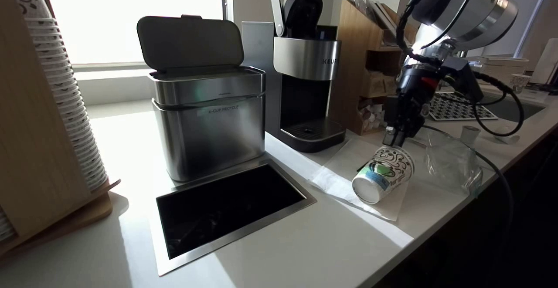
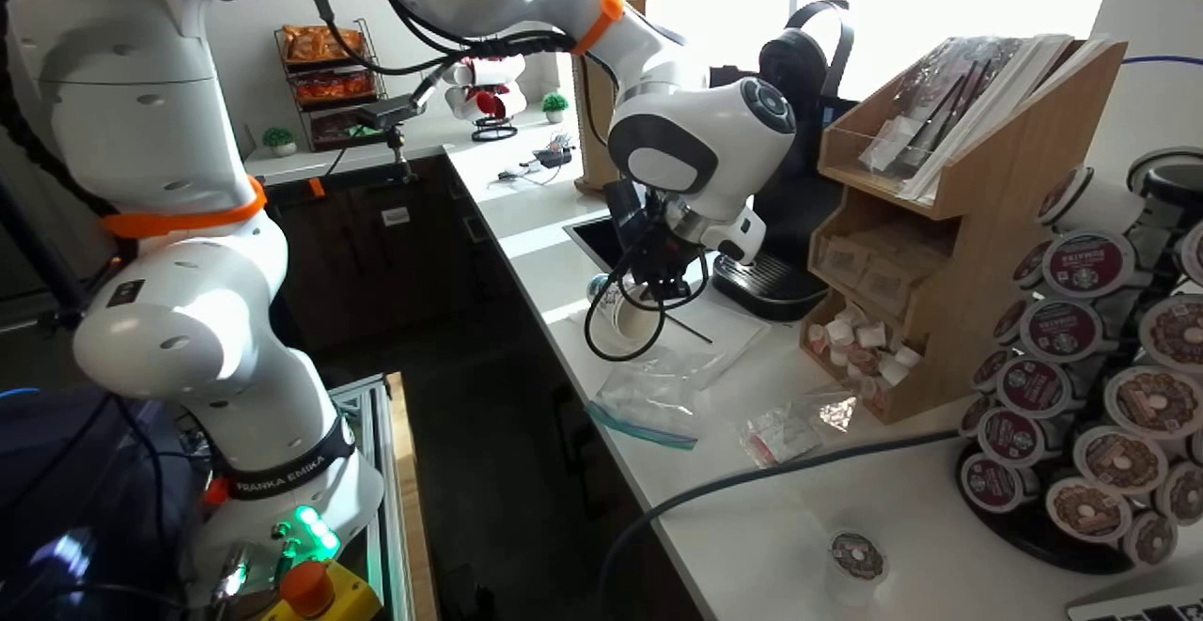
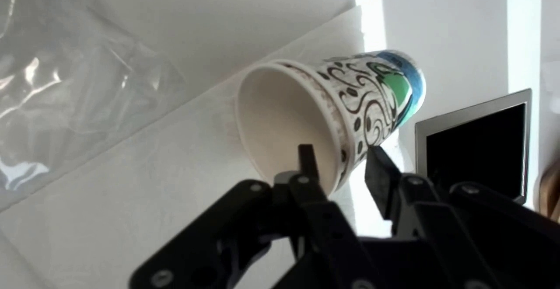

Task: Turn the cups around

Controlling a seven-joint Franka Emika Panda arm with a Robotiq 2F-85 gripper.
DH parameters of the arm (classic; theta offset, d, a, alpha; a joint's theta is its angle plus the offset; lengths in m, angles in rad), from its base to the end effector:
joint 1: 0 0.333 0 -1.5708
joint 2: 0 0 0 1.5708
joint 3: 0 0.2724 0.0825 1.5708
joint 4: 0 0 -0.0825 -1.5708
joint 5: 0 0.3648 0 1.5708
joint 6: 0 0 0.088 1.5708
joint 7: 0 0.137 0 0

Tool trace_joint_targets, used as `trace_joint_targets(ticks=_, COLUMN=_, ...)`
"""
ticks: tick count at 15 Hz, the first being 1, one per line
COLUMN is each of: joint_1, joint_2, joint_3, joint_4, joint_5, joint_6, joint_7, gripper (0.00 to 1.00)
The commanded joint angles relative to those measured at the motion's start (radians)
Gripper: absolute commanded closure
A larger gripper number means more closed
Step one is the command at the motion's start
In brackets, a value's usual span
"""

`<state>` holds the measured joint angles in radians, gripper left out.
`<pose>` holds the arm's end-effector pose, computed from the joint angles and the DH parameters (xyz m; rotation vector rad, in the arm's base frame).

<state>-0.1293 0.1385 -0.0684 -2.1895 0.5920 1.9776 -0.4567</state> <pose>0.4878 -0.0464 0.2528 -2.5634 0.1010 0.2151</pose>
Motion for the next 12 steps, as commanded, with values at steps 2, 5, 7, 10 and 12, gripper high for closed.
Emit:
trace_joint_targets(ticks=2, joint_1=-0.002, joint_2=0.005, joint_3=0.008, joint_4=-0.019, joint_5=0.07, joint_6=0.033, joint_7=-0.027, gripper=1.0)
trace_joint_targets(ticks=5, joint_1=-0.001, joint_2=0.01, joint_3=0.008, joint_4=-0.016, joint_5=0.098, joint_6=0.034, joint_7=-0.029, gripper=0.98)
trace_joint_targets(ticks=7, joint_1=-0.001, joint_2=0.01, joint_3=0.007, joint_4=-0.014, joint_5=0.11, joint_6=0.032, joint_7=-0.029, gripper=0.99)
trace_joint_targets(ticks=10, joint_1=0.003, joint_2=-0.013, joint_3=0.006, joint_4=-0.006, joint_5=0.095, joint_6=0.023, joint_7=-0.02, gripper=0.99)
trace_joint_targets(ticks=12, joint_1=0.008, joint_2=-0.033, joint_3=0.006, joint_4=0.001, joint_5=0.074, joint_6=0.019, joint_7=-0.008, gripper=0.99)
